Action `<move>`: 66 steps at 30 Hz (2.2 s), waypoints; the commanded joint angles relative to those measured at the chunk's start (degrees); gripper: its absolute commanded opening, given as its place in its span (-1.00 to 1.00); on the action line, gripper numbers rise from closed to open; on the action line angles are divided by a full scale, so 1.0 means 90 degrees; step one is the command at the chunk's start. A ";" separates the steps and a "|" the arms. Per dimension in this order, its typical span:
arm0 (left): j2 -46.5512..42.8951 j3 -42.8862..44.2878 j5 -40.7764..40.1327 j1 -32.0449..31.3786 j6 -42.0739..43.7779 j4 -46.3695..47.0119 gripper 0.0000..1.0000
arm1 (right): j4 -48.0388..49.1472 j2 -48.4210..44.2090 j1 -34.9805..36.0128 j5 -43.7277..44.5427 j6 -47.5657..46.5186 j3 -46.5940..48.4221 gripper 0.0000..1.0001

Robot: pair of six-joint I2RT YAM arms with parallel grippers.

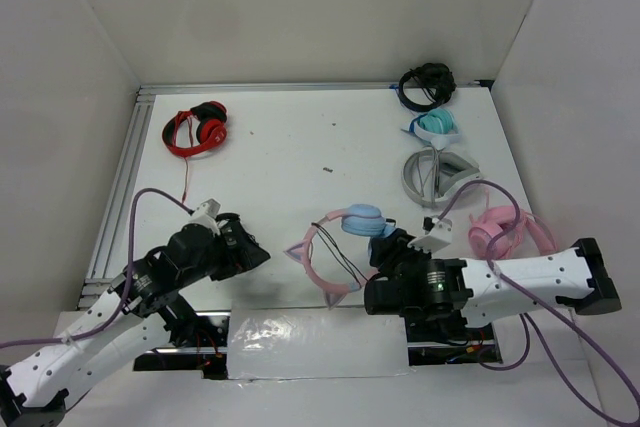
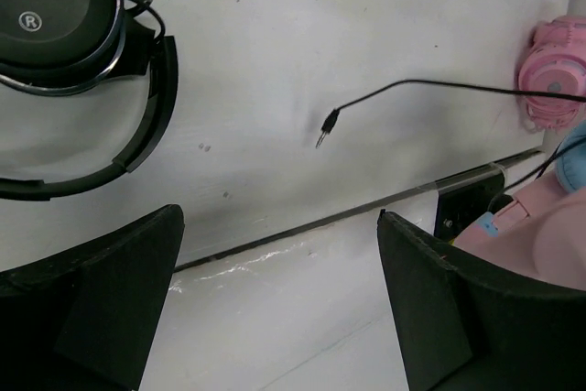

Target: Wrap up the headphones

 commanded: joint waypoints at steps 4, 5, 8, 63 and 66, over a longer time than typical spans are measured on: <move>-0.0214 0.0392 -0.0135 -0.0029 -0.0508 -0.0636 0.99 | -0.1233 0.0832 -0.0070 0.0590 0.2282 0.0843 -1.00; -0.0244 0.0421 -0.0184 -0.0029 -0.0528 -0.0686 0.99 | -0.1302 0.0931 -0.0157 0.0551 0.2283 0.0931 -1.00; -0.0400 0.0422 -0.0223 -0.0038 -0.0548 -0.0803 0.99 | -0.1012 0.1186 -0.0626 0.0346 0.2089 0.1146 -1.00; -0.0605 -0.0223 -0.0233 -0.0029 0.0820 0.0544 0.99 | 0.3318 0.8841 -0.6672 -0.3444 -0.2796 0.7620 -1.00; -0.0596 -0.0233 -0.0282 -0.0029 0.0800 0.0544 0.99 | 0.2840 0.9144 -0.6798 -0.3356 -0.2425 0.8128 -1.00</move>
